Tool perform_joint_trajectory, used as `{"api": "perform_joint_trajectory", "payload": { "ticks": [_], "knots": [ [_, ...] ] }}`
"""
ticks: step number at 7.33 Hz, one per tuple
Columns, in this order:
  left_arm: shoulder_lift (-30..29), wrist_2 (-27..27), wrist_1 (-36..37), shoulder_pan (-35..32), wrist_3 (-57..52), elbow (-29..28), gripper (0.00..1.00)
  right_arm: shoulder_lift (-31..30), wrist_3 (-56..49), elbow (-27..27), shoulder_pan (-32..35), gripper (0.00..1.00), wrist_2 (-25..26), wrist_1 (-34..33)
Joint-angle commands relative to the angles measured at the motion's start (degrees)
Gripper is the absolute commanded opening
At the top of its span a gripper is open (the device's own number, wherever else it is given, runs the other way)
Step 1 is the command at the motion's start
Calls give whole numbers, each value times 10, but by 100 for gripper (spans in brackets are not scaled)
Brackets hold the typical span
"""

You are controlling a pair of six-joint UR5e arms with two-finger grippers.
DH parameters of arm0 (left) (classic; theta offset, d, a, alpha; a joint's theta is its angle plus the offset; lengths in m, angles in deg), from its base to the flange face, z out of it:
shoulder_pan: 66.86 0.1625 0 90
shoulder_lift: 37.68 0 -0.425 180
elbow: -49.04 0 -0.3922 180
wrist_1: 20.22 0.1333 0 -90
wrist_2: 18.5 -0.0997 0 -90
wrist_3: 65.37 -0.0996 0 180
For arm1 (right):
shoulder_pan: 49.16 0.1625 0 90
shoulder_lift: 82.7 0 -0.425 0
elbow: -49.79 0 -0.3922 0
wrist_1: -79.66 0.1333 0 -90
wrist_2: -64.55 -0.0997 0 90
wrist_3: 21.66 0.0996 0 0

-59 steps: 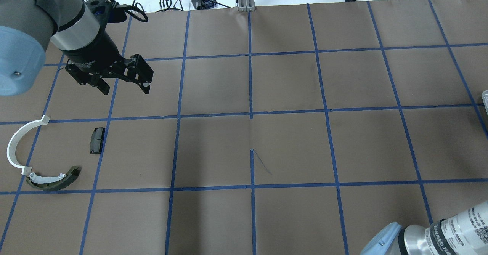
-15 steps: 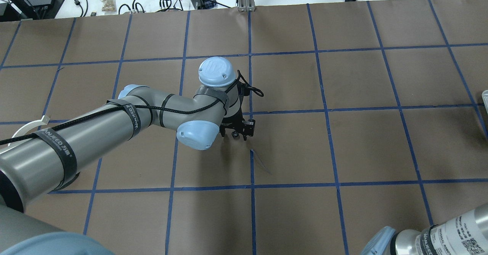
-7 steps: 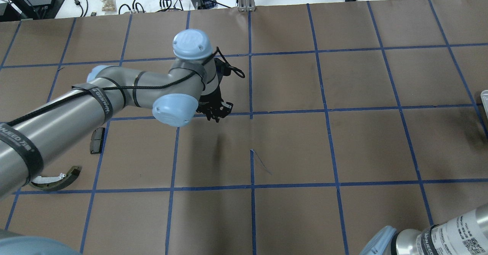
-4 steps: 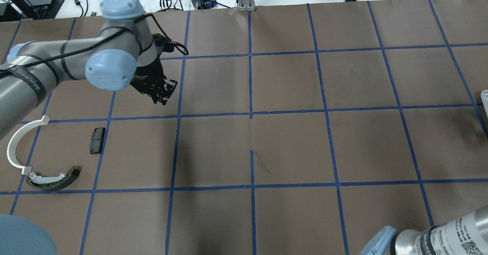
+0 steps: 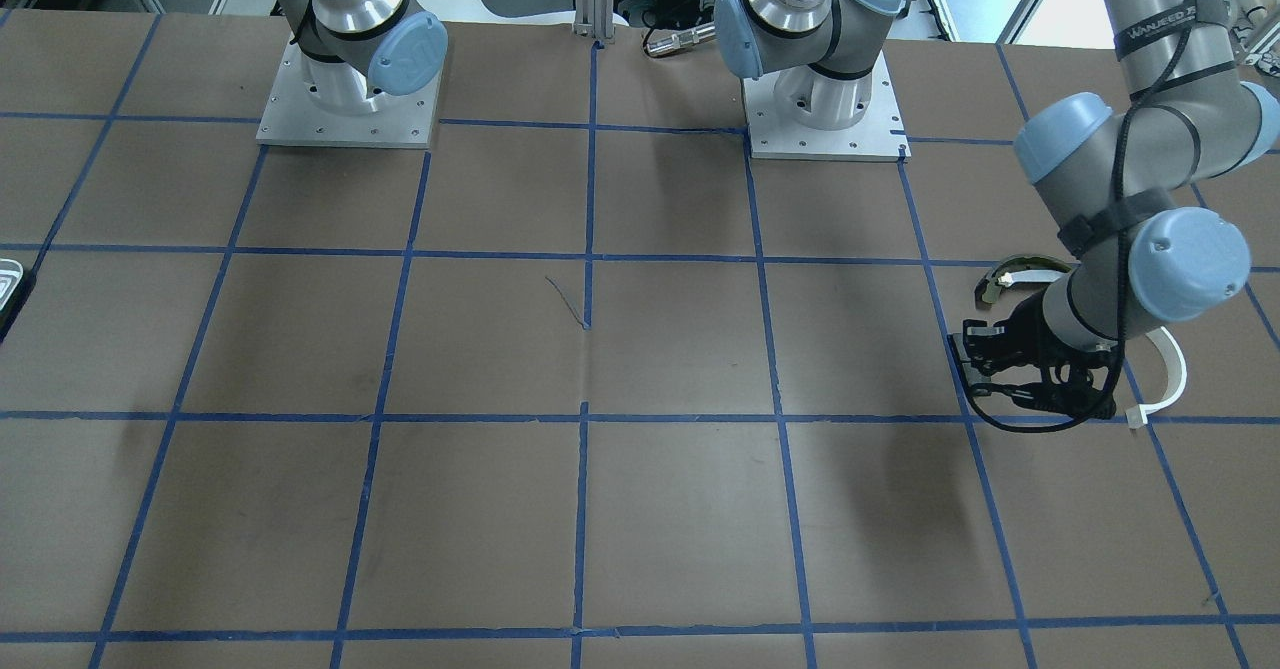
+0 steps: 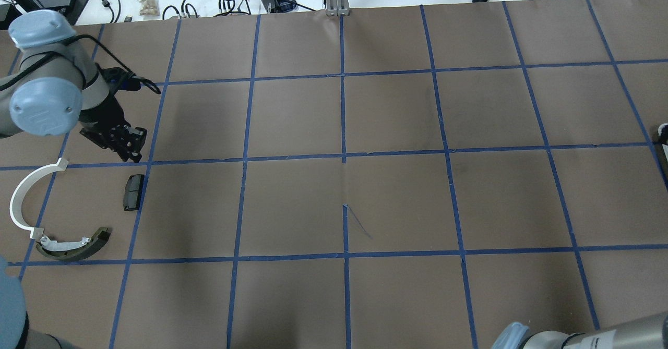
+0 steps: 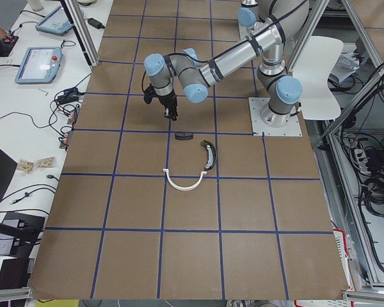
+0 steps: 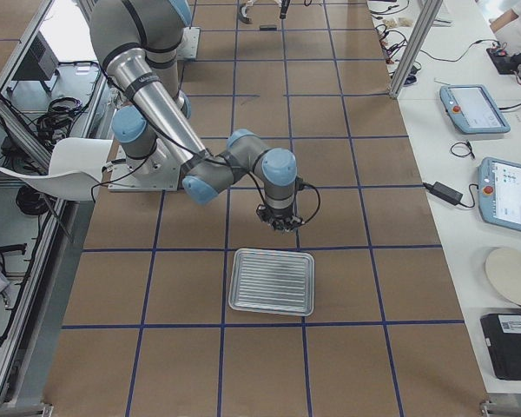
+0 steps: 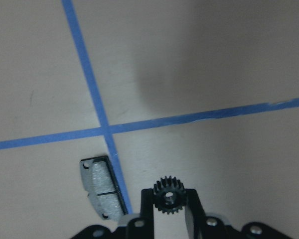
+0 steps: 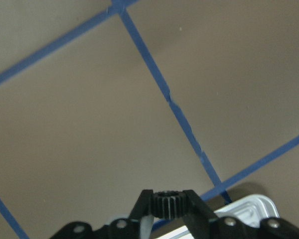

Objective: Place bearing gear from tray to pile

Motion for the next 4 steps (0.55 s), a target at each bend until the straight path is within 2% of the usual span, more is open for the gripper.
{"api": "perform_joint_trajectory", "payload": {
  "ticks": [1,4],
  "knots": [
    [-14,0,93,105,-114,53,0,-9,255,0,161,0,-2,11],
    [-29,2,109,116,-120,61,0,-3,682,1,409,0,-1,2]
  ]
}}
